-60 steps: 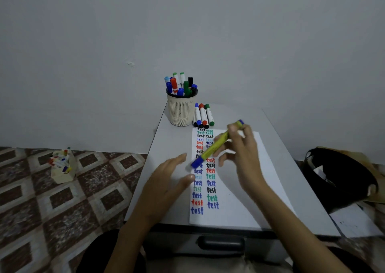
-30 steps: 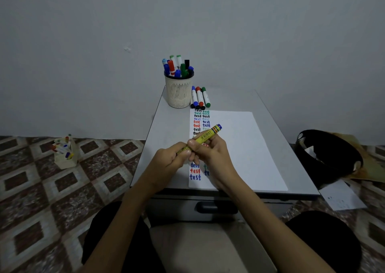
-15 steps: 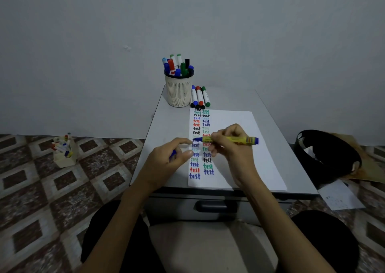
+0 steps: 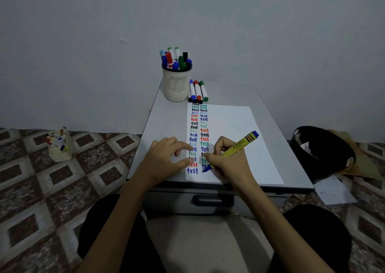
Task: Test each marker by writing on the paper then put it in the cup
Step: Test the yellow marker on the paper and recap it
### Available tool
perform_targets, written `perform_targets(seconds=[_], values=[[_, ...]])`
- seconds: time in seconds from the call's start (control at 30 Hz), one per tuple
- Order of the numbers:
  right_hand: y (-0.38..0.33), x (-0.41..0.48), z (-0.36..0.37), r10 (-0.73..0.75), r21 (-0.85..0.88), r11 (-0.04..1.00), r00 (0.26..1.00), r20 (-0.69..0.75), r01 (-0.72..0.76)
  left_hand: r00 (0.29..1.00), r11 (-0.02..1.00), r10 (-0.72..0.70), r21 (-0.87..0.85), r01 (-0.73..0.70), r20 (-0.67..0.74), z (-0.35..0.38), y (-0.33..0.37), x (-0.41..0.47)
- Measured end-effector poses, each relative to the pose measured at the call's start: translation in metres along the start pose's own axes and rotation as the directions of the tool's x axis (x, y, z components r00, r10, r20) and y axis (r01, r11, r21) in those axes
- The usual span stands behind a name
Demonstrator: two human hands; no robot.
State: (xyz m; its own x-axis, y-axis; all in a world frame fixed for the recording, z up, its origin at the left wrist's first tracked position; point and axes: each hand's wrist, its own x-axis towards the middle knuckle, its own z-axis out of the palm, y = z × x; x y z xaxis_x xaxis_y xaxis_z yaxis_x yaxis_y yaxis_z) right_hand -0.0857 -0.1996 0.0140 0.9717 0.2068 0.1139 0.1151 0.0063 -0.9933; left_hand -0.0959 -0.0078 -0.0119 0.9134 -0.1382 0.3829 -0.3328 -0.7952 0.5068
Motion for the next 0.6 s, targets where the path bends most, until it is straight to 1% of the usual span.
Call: perform_targets(seconds=[0.17,0.4,0.5,0.6], values=[[0.0043,-0.001,-0.0023,-0.007,-0.02,1.0,1.0,0.022,0.008,1.0,1.0,0.016,0.013,-0.016,-0.011,0.0003,0.0005,0.0002],[0.0051,0.0003,0.0016,-0.036,-0.117,0.992,0.999,0.021,0.038,0.999,0.999,0.045,0.03,-0.044,-0.022,0.0002,0.0013,-0.0008],[0.0057,0.001,0.0005,-0.048,-0.11,0.993,0.998,0.043,0.053,0.999,0.999,0.033,0.019,-0.033,-0.01,-0.0005,0.0012,0.0003],[0.0052,0.0006,-0.0024,-0.029,-0.056,0.998,0.998,0.049,0.032,1.0,1.0,0.016,0.009,-0.016,-0.001,-0.0007,0.001,0.0006]])
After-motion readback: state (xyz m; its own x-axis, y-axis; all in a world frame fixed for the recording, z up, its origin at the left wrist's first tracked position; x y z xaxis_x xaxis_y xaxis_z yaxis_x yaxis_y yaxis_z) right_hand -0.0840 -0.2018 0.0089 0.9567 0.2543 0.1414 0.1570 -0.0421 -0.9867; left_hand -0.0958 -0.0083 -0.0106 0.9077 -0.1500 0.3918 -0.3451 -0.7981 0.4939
